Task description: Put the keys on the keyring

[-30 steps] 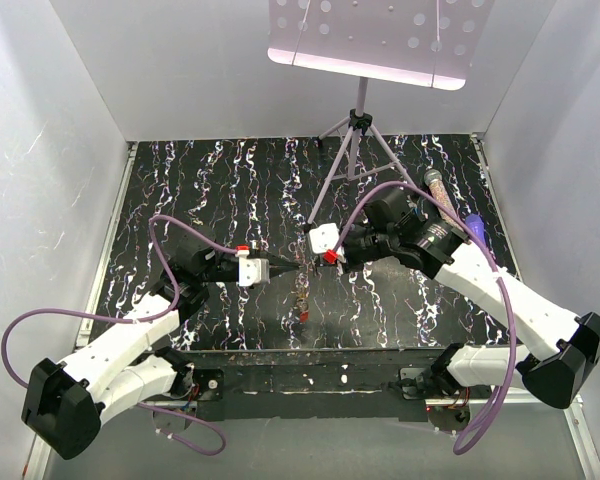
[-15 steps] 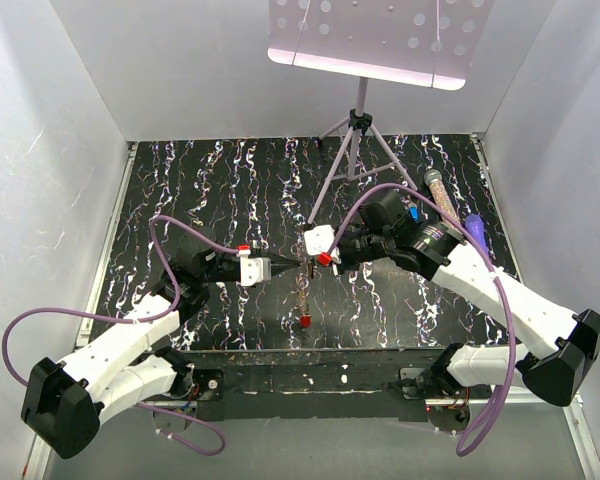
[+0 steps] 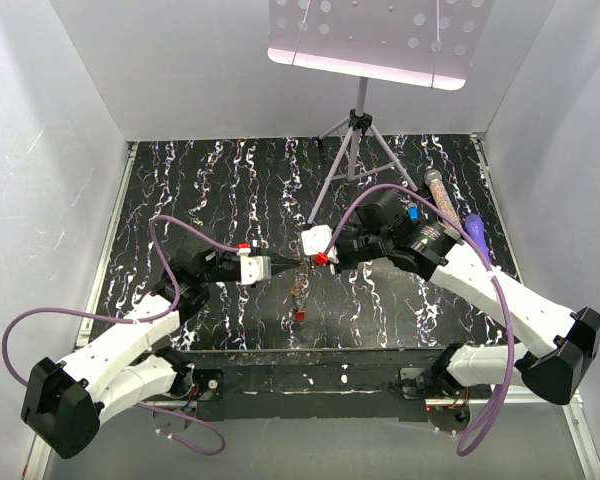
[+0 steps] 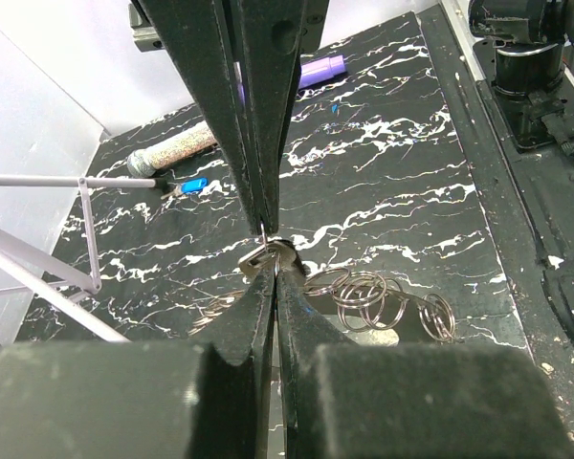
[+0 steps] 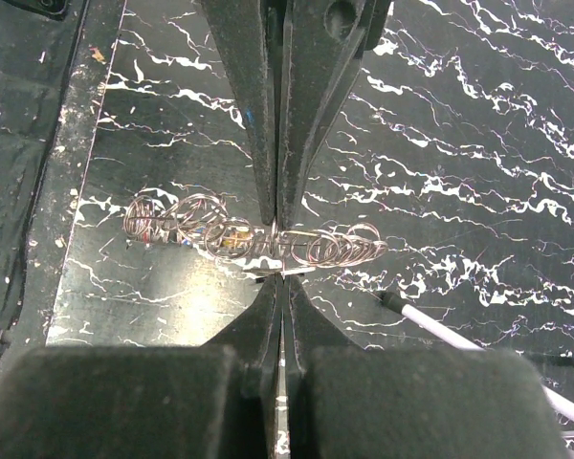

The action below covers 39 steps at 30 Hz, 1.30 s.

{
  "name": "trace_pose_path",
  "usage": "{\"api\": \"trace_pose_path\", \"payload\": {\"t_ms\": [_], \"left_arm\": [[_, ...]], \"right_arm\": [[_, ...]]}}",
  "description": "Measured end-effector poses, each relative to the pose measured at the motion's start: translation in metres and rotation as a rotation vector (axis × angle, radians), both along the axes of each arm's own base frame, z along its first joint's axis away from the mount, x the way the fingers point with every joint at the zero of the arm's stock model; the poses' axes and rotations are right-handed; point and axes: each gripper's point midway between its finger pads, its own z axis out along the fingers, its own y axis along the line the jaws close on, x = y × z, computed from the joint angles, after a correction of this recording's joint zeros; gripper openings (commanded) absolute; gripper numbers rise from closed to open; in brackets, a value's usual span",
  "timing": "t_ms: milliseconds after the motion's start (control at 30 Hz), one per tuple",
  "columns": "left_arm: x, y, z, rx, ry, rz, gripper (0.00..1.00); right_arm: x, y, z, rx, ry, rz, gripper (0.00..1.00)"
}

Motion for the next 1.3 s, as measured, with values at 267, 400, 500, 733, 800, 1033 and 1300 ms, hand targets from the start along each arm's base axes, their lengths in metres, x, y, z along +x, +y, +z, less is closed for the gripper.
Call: {"api": "trace_pose_path", "payload": {"t_ms": [267, 400, 500, 733, 800, 1033, 1300], "left_arm": [[0.0037, 0.0003, 0.0026, -0.01, 0.011, 0.024, 0.0], [0.004, 0.0001, 0.0041, -0.017, 0.017, 0.027, 0.0], [0.0039, 0.0, 0.0049, -0.02, 0.022, 0.028, 0.0], [0.0045, 0.0001, 0.0045, -0.02, 0.028, 0.032, 0.0], [0.0055, 0.0004, 0.0044, -0.019, 0.028, 0.038, 0.0], [0.0061, 0.0006, 0.0041, -0.021, 0.043, 0.046, 0.0], [0.0061, 0.0001, 0.0022, -0.02, 0.068, 0.047, 0.0]], "right_arm": [[0.0002, -0.0003, -0.0006, -0.003, -0.002, -0.001, 0.01], [0.0016, -0.0009, -0.001, -0.007, -0.007, -0.008, 0.01], [0.0026, -0.0012, -0.0012, -0.009, -0.009, -0.013, 0.01], [0.0031, -0.0016, -0.0017, -0.011, -0.01, -0.017, 0.01], [0.0033, -0.0018, -0.0015, -0.011, -0.011, -0.018, 0.01], [0.003, -0.0034, 0.0019, -0.005, -0.019, -0.023, 0.01], [0.0023, -0.0051, 0.0055, 0.003, -0.025, -0.028, 0.01]]}}
